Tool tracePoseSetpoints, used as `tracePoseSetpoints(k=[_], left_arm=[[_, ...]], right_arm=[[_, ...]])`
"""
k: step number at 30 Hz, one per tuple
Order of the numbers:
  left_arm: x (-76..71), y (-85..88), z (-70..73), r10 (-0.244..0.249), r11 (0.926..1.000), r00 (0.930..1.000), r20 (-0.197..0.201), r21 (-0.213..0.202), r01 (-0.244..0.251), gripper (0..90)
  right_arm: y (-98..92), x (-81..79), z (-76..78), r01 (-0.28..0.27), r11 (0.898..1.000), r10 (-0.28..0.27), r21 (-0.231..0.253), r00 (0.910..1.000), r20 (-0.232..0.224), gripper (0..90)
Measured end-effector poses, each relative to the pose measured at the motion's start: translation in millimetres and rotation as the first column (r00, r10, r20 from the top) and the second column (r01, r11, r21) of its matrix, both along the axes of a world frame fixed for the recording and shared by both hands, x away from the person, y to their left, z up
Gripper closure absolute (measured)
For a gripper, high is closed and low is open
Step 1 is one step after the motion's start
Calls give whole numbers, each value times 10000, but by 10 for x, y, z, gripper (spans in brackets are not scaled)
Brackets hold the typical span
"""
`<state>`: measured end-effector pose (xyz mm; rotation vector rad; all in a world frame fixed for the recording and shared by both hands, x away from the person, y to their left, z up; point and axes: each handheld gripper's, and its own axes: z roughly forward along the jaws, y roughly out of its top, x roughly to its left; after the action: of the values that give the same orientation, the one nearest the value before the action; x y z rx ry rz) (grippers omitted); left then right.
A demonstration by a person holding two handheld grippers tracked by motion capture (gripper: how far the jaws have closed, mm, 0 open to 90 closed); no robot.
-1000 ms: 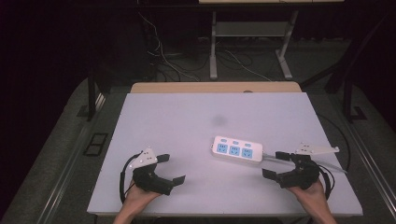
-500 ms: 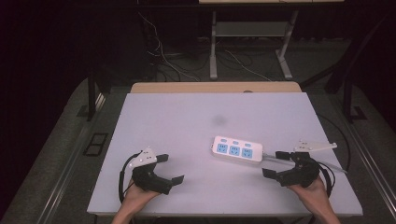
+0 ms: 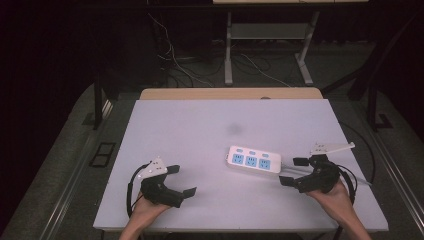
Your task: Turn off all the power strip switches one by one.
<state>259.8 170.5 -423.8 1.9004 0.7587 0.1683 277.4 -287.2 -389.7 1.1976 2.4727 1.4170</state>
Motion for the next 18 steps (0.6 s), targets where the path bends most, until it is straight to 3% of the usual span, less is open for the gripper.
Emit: tracePoseSetpoints(k=[18], left_arm=[[-4,-7,-2,17,10000,10000,32,79,-17,0]], right_arm=[[102,214,171,-418,9975,409,-567,9990,-165,3]])
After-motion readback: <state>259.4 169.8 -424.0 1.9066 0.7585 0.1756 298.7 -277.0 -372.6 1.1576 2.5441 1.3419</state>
